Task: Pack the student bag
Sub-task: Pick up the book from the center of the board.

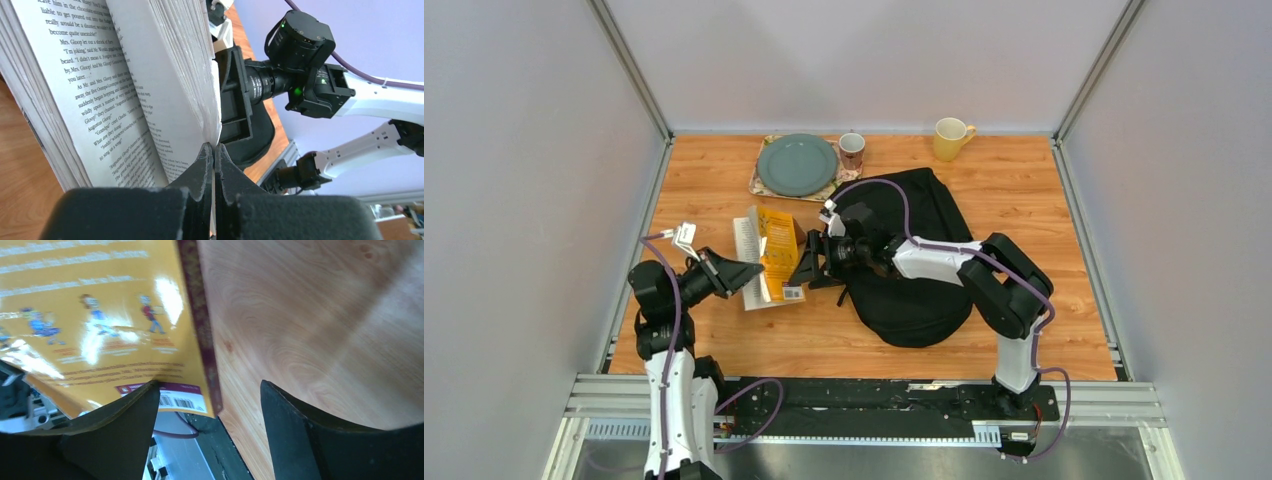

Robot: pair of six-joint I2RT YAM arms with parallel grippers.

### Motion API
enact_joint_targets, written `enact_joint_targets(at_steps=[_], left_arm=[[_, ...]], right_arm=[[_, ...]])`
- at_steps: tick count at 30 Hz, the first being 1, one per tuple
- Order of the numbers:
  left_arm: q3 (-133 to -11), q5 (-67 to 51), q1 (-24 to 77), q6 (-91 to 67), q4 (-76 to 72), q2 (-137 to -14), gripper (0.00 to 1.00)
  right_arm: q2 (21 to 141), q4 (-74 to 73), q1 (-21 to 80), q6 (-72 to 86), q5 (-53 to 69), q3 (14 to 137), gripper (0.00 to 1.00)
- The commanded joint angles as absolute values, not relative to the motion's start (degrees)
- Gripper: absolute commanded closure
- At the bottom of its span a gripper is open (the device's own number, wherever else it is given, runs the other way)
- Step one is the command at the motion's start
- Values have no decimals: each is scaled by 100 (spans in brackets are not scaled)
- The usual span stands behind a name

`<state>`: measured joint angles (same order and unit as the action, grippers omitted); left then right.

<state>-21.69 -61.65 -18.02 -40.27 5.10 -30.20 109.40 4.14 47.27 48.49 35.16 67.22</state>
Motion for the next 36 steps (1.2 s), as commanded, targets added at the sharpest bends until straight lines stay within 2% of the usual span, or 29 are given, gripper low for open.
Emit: enact_joint_targets(at_steps=[1, 8, 11, 16, 19, 21, 22, 25, 29, 31, 32, 34, 35, 36], left_arm=[[-1768, -6820, -1767, -5237, -1387, -2874, 100], [-1222, -6856, -1767, -6836, -3905, -2883, 100], [-994, -6672, -1775, -7592, -4909, -2918, 100], [-906, -6645, -1758, -7822, -5167, -2918, 100], [-721, -6583, -1758, -8243, -5650, -2953, 100], [-659, -6583, -1767, -8340, -5835, -2953, 100], [-659, -6592, -1758, -8350, -5845, -2944, 100], [-668, -6566, -1767, -8358, -5845, -2953, 100], [-668, -6600, -1749, -8341, -5845, -3006, 100], [-633, -6566, -1749, -8350, -5853, -2997, 100], [-624, -6557, -1740, -8358, -5827, -2997, 100], [-624, -6557, -1740, -8227, -5391, -2980, 100], [-633, -6557, -1749, -7957, -5153, -2971, 89], [-702, -6548, -1740, -7719, -4828, -2927, 71]], right_arm=[[10459, 2117, 4729, 5396, 4007, 6337, 23], [10617, 3627, 4562, 6222, 4368, 5995, 23], [10573, 3770, 4562, 6310, 4351, 5906, 23], [10485, 4077, 4562, 6467, 4464, 5845, 27], [10590, 4937, 4562, 7063, 4693, 5748, 31], [10687, 5641, 4562, 7364, 4729, 5661, 39], [10714, 5808, 4570, 7444, 4729, 5643, 41], [10688, 5950, 4570, 7489, 4676, 5564, 57], [10363, 5407, 4579, 7111, 4526, 5493, 86], [10275, 5344, 4579, 7014, 4500, 5423, 96], [10170, 5248, 4570, 6988, 4456, 5388, 100], [9916, 4855, 4579, 6733, 4298, 5292, 100], [9801, 4625, 4570, 6585, 4098, 5248, 100], [9669, 4388, 4570, 6426, 3983, 5212, 100]])
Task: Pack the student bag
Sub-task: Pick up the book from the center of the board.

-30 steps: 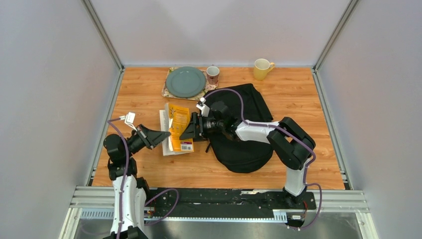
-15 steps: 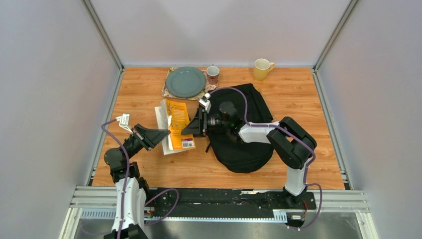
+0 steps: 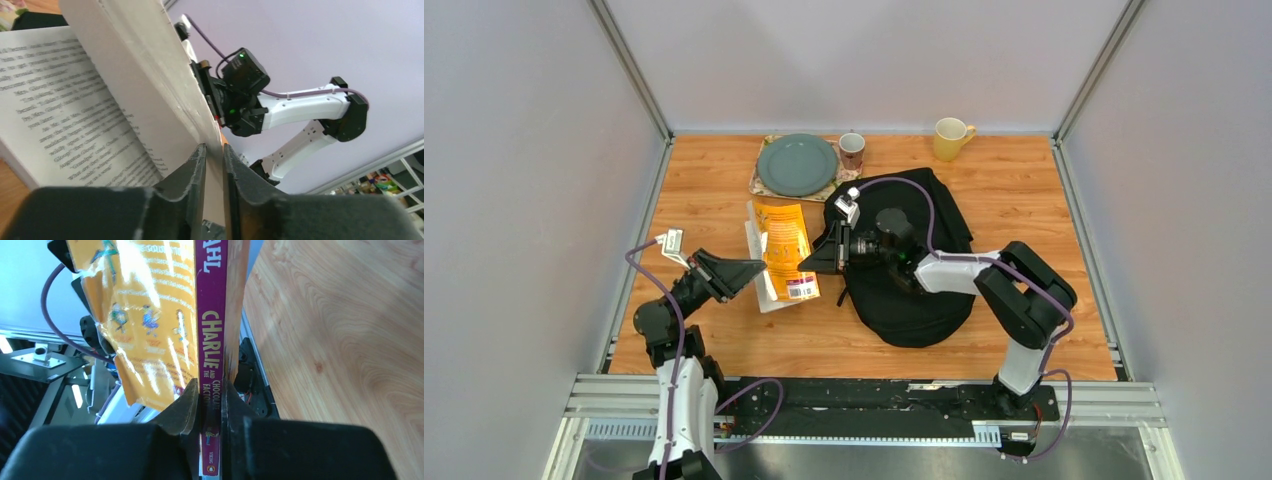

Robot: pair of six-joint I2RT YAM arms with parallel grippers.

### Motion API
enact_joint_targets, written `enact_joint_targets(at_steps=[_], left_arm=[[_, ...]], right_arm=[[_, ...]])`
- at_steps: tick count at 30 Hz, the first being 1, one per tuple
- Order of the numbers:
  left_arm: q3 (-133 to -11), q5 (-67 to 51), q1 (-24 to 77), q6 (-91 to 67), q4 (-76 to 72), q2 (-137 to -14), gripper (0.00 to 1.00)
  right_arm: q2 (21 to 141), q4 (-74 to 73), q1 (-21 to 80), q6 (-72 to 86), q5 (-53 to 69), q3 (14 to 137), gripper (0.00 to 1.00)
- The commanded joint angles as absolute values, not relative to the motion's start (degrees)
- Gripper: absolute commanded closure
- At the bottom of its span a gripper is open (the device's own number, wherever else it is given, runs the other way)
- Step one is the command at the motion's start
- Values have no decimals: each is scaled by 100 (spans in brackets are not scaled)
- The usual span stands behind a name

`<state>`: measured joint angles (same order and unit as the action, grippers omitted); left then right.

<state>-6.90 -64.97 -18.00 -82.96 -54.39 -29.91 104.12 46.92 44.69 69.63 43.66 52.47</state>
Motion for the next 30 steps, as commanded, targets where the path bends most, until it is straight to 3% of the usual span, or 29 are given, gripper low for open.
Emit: enact_joint_targets(at_steps=[1, 4, 9, 15, 19, 22, 29, 30], left_arm=[[-773, -6522, -1749, -7412, -3868, -2831, 23], [-1124, -6382, -1749, -6243, -2204, -2803, 22], [-1572, -6223, -1670, -5616, -1530, -2883, 22], [-1433, -5599, -899, -6055, -2283, -3049, 22], [-941, -5353, -326, -7170, -4554, -3496, 21], [-949, -5291, -28, -7435, -5113, -3717, 21], [-1037, -5458, -18, -8014, -6318, -3937, 21], [-1011, -5475, -18, -8085, -6459, -3964, 25]], right_arm=[[9390, 3829, 4570, 6094, 3868, 5195, 100], [8931, 3070, 4570, 5505, 3350, 5133, 100], [8210, 2259, 4588, 5282, 3111, 5115, 100], [7770, 2601, 4676, 5632, 3330, 4957, 100], [7533, 2593, 4685, 5643, 3577, 4948, 100], [7401, 2444, 4685, 5442, 3788, 5001, 100], [7304, 1890, 4685, 5045, 4341, 5115, 100], [7286, 1794, 4685, 5010, 4350, 5124, 100]])
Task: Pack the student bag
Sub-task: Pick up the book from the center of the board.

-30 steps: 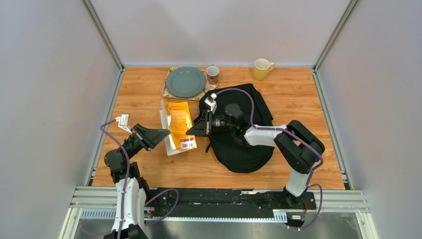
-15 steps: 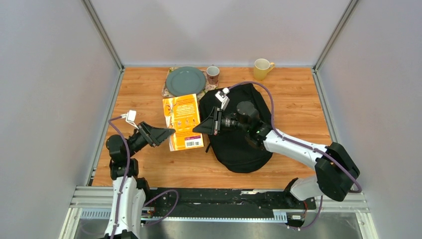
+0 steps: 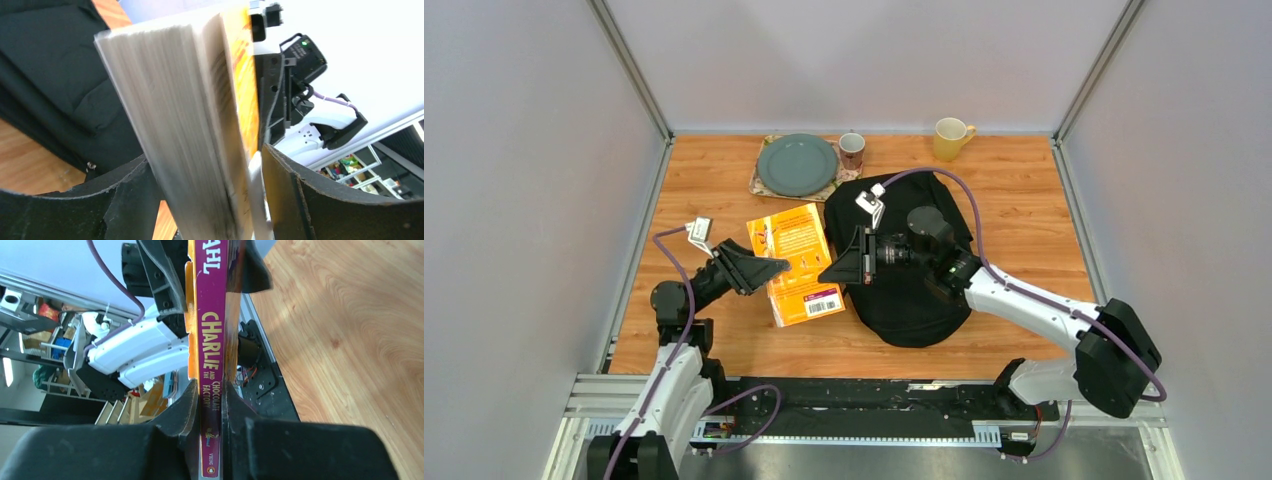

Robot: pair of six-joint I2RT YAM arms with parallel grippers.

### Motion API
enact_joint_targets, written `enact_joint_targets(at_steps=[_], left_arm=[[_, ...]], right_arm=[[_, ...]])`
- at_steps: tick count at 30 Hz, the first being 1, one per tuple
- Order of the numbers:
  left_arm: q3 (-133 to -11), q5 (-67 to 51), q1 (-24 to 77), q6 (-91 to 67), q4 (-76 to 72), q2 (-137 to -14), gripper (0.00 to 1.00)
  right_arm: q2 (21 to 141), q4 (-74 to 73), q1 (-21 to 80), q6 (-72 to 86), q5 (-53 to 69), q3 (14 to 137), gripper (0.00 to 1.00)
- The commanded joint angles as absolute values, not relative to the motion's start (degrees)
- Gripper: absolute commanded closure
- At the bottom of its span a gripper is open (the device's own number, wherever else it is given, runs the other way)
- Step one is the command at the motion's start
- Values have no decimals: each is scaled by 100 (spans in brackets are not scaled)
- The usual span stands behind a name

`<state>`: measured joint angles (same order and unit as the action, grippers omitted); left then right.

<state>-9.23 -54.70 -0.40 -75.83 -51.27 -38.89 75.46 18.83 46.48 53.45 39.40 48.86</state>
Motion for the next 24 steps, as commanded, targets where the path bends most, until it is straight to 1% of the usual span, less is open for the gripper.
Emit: enact_joint_targets(at_steps=[1, 2, 3, 5, 6, 7, 9, 11, 18, 24], left_arm=[[-1002, -5502, -18, -8121, -6564, -4025, 40], [-985, -5493, -18, -8121, -6565, -4034, 49], [-923, -5484, -18, -8095, -6574, -4060, 74], [-879, -5388, -18, -8007, -6452, -4087, 94], [-905, -5370, -18, -7946, -6303, -4157, 100], [-931, -5379, -18, -7867, -6058, -4192, 100], [-1036, -5362, -18, -7674, -5820, -4245, 100], [-1142, -5318, -18, -7394, -5214, -4193, 100], [-1274, -4939, 123, -6619, -3588, -3437, 100], [-994, -4905, 123, -6759, -3796, -3226, 100]], right_arm=[[7243, 1689, 4676, 4958, 4342, 5141, 100], [7225, 1435, 4684, 4818, 4324, 5159, 100], [7199, 1250, 4685, 4747, 4133, 5220, 100], [7154, 617, 4685, 4493, 3808, 5326, 100], [7154, 415, 4685, 4422, 3745, 5439, 100], [7146, 135, 4685, 4377, 3692, 5484, 100], [7128, 18, 4685, 4412, 3517, 5493, 100], [7102, -193, 4685, 4447, 3454, 5458, 100], [7198, -685, 4685, 4421, 3042, 5756, 100], [7242, -879, 4676, 4579, 2690, 5898, 100]])
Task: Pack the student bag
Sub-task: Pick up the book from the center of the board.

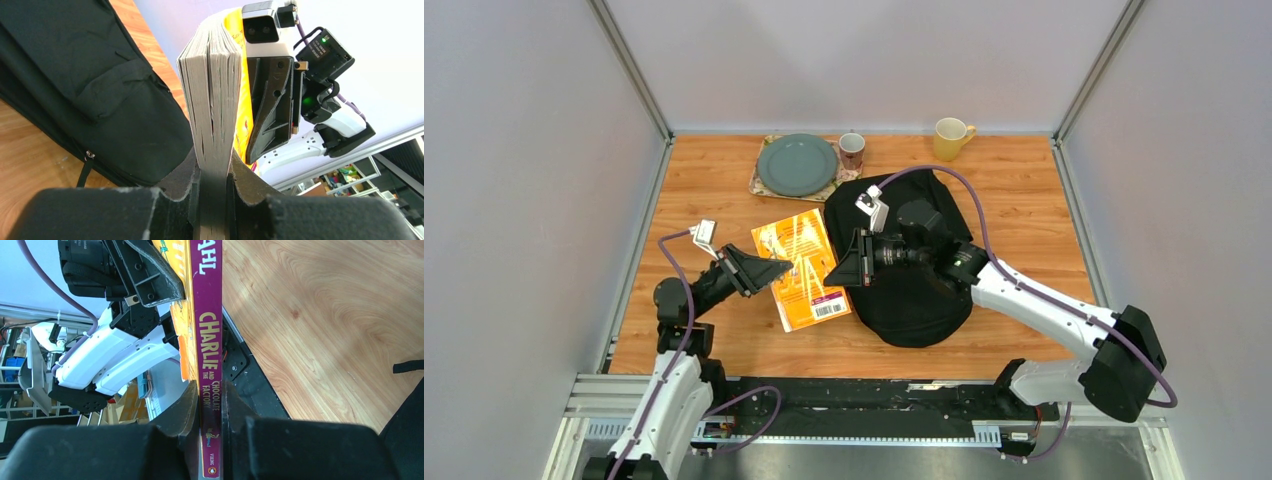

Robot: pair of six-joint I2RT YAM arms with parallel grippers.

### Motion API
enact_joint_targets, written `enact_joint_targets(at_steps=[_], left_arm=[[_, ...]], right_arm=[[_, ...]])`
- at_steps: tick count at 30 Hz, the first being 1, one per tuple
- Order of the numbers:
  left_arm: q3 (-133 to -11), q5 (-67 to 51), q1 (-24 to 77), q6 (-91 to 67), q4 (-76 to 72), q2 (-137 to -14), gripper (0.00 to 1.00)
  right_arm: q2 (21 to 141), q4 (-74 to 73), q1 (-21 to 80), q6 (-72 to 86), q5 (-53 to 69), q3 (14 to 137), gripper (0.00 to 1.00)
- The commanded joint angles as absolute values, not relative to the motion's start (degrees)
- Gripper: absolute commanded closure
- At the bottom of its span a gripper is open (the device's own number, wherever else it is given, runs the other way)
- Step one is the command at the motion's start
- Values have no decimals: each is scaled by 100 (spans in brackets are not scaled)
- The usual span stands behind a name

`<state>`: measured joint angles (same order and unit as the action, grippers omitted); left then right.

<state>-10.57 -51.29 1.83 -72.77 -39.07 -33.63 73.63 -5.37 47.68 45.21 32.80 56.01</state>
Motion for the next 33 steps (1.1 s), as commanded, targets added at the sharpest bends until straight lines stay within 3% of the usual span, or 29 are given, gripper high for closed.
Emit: enact_joint_targets(at_steps=[1, 28, 33], left_arm=[[-958, -4817, 123, -6785, -3919, -3182, 100], [-958, -5159, 149, -7101, -4341, -3093, 100], [-923, -5177, 167, -7093, -4377, -3181, 100]], right_arm=[[7233, -940, 4684, 4614, 2629, 5897, 100], [6539, -1054, 4720, 4623, 2479, 5502, 100], [6521, -932, 4720, 4798, 2478, 5397, 96]])
